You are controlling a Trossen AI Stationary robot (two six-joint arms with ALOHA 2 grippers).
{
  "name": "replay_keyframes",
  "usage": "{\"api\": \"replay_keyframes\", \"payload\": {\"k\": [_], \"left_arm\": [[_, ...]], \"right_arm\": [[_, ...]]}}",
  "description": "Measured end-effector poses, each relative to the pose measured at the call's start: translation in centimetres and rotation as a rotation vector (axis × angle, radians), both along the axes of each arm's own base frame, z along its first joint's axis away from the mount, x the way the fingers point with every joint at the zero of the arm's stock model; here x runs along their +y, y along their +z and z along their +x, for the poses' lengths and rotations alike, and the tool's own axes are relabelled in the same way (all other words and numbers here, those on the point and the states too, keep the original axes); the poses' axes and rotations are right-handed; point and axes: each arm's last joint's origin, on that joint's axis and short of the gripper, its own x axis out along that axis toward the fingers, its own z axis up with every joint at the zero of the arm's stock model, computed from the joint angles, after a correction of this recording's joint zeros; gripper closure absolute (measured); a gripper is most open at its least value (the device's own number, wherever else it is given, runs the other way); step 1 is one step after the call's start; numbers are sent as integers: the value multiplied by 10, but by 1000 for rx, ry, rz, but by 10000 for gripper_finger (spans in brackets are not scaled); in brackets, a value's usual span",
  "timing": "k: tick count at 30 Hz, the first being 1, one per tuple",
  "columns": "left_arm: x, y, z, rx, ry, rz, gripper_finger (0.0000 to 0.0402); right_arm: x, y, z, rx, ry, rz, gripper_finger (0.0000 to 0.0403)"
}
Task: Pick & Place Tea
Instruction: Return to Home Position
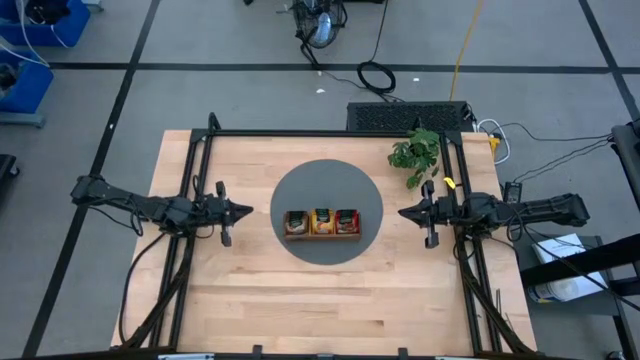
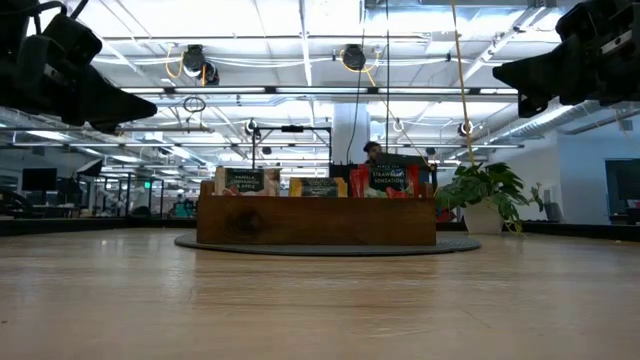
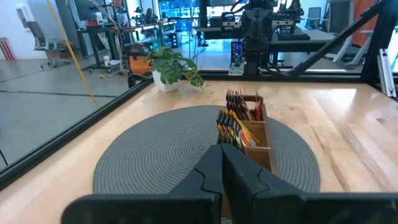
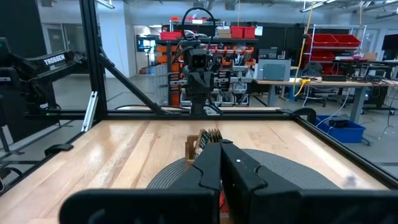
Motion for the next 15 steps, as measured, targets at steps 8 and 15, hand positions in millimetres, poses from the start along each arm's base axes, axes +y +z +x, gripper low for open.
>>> {"api": "replay_keyframes", "payload": {"k": [8,15], "left_arm": [[0,0,0,0,0,0,389],[0,0,0,0,0,0,395]], "right_arm": [[0,0,0,0,0,0,403],[0,0,0,0,0,0,403]]}}
